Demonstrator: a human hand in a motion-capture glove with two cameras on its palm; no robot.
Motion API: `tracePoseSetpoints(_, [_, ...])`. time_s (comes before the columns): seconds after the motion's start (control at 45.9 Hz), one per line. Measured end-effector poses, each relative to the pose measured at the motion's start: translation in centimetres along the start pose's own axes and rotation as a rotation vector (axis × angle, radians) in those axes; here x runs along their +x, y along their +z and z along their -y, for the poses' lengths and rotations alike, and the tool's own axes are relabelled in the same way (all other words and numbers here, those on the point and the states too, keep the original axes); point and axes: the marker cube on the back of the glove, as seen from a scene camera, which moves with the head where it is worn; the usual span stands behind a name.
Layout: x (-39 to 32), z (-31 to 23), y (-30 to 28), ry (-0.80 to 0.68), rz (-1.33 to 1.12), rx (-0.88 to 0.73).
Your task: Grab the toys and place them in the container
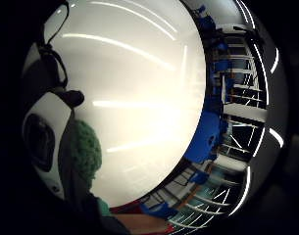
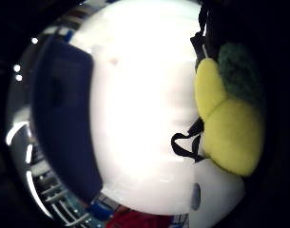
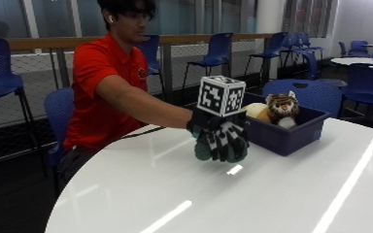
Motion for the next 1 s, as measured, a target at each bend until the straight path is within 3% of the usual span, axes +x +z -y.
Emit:
tracePoseSetpoints(0.087, [-1.5, 2.3, -3.0, -0.017, -0.012, 0.025])
tracePoseSetpoints(0.218, [-4.4, 1.0, -9.1, -0.062, 0.031, 0.074])
tracePoseSetpoints(0.458, [-13.3, -1.3, -15.0, -0.177, 0.097, 0.116])
tracePoseSetpoints(0.763, [-27.5, -5.7, -20.3, -0.501, 0.106, 0.223])
tracePoseSetpoints(1.002, [-28.9, -5.3, -20.2, -0.410, 0.071, 0.224])
